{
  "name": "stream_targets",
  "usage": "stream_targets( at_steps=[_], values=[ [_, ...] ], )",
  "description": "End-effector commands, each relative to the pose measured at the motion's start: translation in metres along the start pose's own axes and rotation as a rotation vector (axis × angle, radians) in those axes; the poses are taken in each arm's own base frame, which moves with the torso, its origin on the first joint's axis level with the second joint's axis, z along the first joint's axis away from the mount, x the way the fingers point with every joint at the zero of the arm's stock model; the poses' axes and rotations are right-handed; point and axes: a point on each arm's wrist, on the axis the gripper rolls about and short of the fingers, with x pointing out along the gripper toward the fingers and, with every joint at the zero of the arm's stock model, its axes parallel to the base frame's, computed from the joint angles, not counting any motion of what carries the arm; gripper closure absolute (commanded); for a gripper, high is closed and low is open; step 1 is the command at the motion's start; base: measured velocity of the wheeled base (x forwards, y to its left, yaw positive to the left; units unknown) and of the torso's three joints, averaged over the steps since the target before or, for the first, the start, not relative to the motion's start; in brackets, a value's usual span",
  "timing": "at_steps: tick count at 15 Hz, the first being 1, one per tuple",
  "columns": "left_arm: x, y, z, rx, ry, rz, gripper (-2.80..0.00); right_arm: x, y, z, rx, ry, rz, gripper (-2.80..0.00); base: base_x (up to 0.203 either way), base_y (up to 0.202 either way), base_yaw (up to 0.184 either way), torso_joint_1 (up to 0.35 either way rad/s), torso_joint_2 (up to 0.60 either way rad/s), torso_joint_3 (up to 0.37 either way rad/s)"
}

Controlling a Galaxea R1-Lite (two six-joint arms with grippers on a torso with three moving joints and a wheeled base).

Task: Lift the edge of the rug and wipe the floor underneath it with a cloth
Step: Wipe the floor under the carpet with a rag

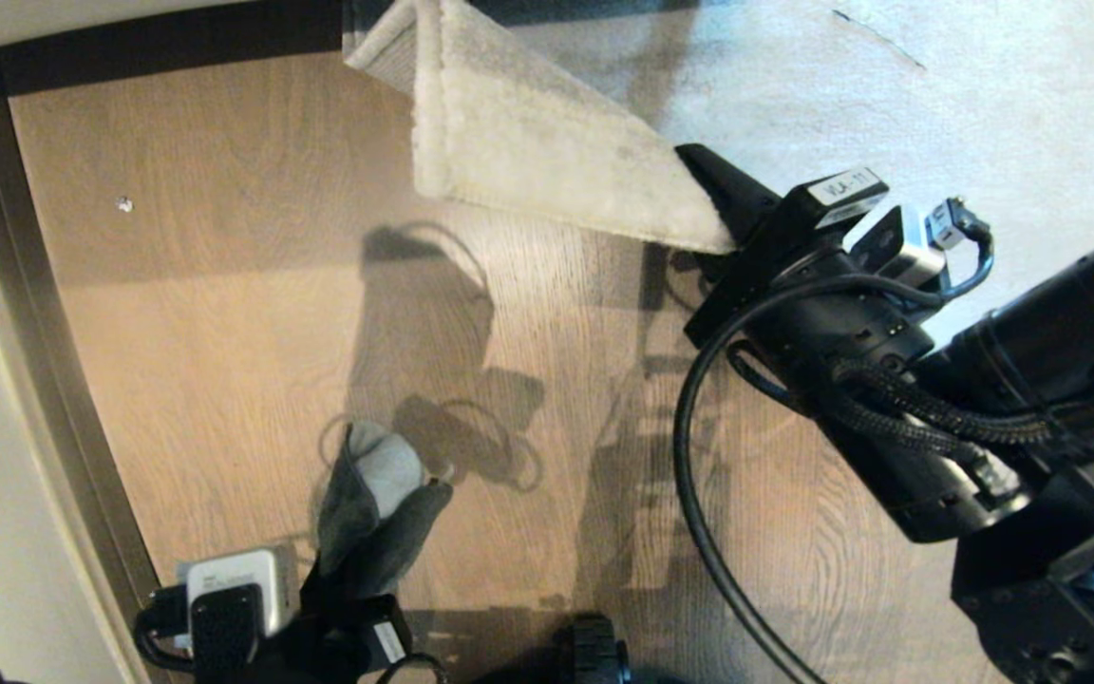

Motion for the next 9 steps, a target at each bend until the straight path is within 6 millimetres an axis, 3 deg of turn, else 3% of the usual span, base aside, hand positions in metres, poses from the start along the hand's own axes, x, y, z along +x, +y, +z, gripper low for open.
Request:
stream_targets(
  at_steps=[1, 4, 9],
  values=[
    [-0.002, -0.009, -0.001, -0.037, -0.011, -0.021, 0.00, -0.001, 0.002, 0.000, 0.015, -0.007, 0.033, 0.00, 0.000, 0.000, 0.000, 0.000, 0.00, 0.000],
    [0.001, -0.029, -0.013, -0.035, -0.005, -0.044, 0.00, -0.002, 0.001, 0.000, 0.011, -0.008, 0.025, 0.00, 0.000, 0.000, 0.000, 0.000, 0.00, 0.000],
    [0.023, -0.120, -0.016, -0.220, -0.069, -0.086, 0.00, -0.002, -0.003, 0.009, -0.008, -0.034, 0.014, 0.00, 0.000, 0.000, 0.000, 0.000, 0.00, 0.000]
  ],
)
